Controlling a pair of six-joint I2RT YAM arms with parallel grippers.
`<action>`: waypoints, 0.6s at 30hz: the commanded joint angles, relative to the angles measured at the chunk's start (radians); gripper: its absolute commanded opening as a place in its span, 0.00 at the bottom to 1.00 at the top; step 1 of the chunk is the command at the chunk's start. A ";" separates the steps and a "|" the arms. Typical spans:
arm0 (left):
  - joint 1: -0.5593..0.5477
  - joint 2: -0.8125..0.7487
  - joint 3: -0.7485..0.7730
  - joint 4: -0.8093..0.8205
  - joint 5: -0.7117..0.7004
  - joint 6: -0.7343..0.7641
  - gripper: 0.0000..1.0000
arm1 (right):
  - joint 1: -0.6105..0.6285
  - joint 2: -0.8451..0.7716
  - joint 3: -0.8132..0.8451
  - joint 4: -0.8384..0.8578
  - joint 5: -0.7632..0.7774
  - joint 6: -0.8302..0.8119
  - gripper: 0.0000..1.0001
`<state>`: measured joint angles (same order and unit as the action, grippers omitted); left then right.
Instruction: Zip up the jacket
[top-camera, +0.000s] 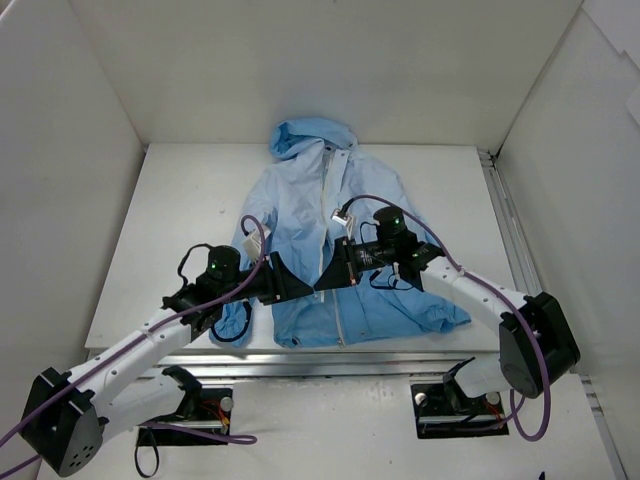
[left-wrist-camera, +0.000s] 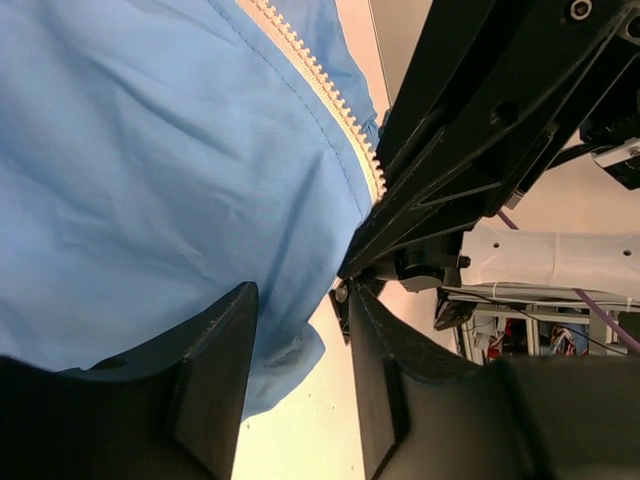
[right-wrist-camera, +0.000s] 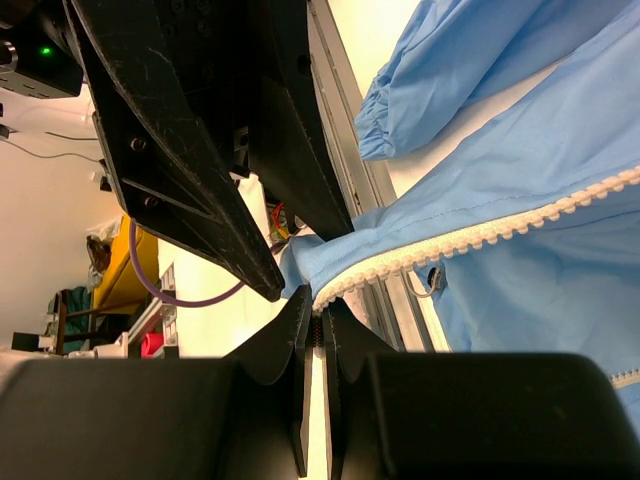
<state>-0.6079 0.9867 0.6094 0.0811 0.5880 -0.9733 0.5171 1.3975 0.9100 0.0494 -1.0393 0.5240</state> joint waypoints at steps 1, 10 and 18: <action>-0.006 -0.002 0.012 0.098 0.033 0.007 0.36 | 0.004 -0.043 0.033 0.041 -0.027 0.008 0.00; -0.006 0.015 0.023 0.108 0.056 0.024 0.31 | 0.003 -0.038 0.041 0.041 -0.025 0.011 0.00; -0.006 0.043 0.033 0.124 0.081 0.042 0.22 | 0.003 -0.034 0.043 0.040 -0.028 0.007 0.00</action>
<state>-0.6079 1.0344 0.6094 0.1154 0.6315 -0.9531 0.5171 1.3975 0.9100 0.0483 -1.0409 0.5240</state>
